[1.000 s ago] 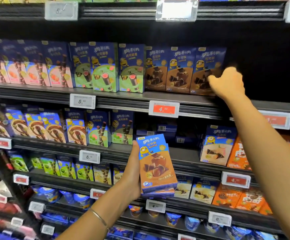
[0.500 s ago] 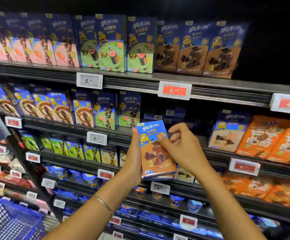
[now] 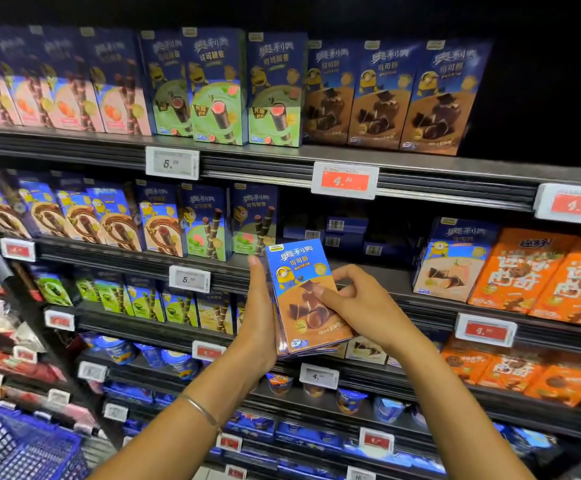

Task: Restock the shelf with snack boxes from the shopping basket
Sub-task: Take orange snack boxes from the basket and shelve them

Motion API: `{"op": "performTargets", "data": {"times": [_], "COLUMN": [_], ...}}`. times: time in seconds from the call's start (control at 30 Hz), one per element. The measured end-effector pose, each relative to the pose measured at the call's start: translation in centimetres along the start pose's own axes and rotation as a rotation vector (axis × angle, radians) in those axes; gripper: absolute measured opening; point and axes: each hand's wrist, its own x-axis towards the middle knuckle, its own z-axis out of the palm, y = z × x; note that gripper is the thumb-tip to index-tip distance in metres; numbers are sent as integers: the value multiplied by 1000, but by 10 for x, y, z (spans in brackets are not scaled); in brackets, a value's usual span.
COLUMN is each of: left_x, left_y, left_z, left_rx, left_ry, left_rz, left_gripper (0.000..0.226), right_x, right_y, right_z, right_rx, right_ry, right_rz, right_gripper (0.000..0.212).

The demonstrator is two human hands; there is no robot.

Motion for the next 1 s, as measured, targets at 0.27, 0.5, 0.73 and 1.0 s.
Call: {"op": "performTargets", "data": {"times": [0.27,0.5,0.73,1.0], "left_x": [9,9,0,-2], "left_y": [6,12,18,28], "left_z": [-8,-10,-13,-14], "left_rx": [156,124,49,46], "left_ry": [199,232,212,182], "left_rz": [24,61,29,58], "left_gripper": [31,16,41,37], "right_x": [-13,-21,29,106], "right_y": [-35,-106,-153,-161], "right_z": [-25,-56,-93,-102], "right_rx": [-9,204,246,-35], "right_ry": [28,108,405,641], "right_rz": [-209,-474,-509,-319], "right_gripper": [35,31,45,56]}}
